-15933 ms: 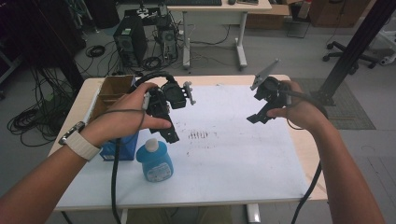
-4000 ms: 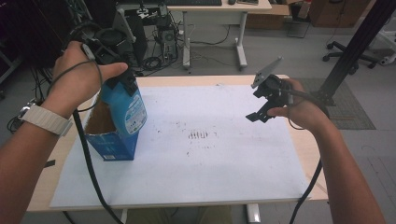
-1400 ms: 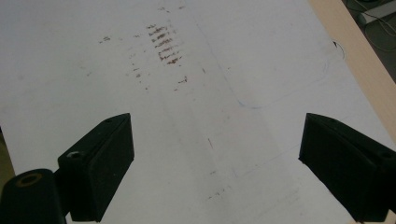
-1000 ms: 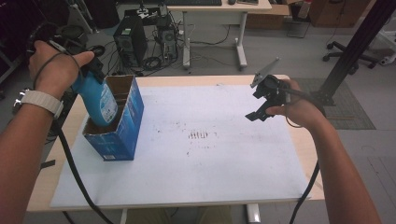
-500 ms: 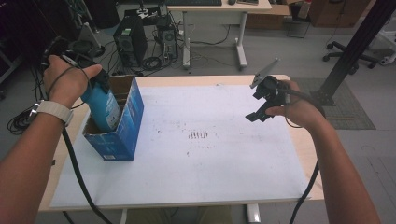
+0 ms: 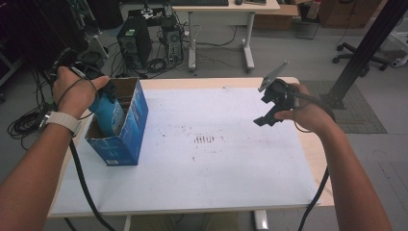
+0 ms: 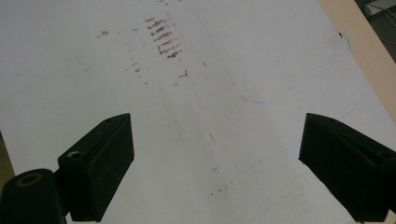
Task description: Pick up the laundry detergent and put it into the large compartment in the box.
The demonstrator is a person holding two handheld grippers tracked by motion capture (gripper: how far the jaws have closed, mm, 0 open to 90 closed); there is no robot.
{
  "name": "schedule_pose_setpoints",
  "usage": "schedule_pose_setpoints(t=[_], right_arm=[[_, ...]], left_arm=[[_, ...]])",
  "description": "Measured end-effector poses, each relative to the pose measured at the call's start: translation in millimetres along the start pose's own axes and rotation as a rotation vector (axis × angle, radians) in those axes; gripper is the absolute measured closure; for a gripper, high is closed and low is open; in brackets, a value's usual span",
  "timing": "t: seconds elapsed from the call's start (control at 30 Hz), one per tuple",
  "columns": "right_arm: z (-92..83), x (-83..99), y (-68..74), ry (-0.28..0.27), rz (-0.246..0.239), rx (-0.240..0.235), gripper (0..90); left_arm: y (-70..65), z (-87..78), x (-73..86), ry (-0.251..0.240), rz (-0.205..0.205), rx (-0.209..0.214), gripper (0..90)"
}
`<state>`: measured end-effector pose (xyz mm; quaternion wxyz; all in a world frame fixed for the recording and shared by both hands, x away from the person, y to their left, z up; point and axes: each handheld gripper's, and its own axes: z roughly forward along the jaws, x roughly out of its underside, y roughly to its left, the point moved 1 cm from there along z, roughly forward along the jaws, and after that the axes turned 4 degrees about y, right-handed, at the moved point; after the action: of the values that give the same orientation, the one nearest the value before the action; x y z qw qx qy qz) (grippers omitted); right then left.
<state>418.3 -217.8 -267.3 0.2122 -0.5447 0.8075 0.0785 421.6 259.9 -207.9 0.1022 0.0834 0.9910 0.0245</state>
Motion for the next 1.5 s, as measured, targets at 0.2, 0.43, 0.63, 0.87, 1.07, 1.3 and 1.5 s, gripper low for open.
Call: schedule_pose_setpoints(t=[0.2,0.43,0.63,0.87,1.07,1.3,1.5], right_arm=[[1.2,-0.5,0.1,0.009,-0.001,-0.003,10.3],[2.0,0.7,-0.3,0.01,0.003,-0.004,10.3],[2.7,1.1,-0.8,0.012,0.004,-0.004,10.3],[6.0,-0.1,-0.5,0.018,0.003,-0.01,10.3],[6.6,1.5,-1.1,0.017,0.007,-0.011,10.3],[7.5,2.1,-1.3,0.02,0.01,-0.011,10.3],[9.5,1.9,-1.0,0.022,0.007,-0.014,10.3]], left_arm=[[-1.3,13.6,0.2,-0.007,-0.002,0.006,37.4],[-2.3,28.0,1.7,-0.004,0.004,0.007,37.4],[-3.7,36.2,3.0,-0.003,0.017,-0.002,37.4],[-4.1,46.1,3.2,0.009,0.016,0.0,37.4],[-4.7,58.3,4.8,0.02,0.016,-0.004,37.4],[-5.3,65.3,6.4,0.026,0.021,-0.006,37.4],[-5.4,72.2,7.9,0.036,0.023,0.0,37.3]])
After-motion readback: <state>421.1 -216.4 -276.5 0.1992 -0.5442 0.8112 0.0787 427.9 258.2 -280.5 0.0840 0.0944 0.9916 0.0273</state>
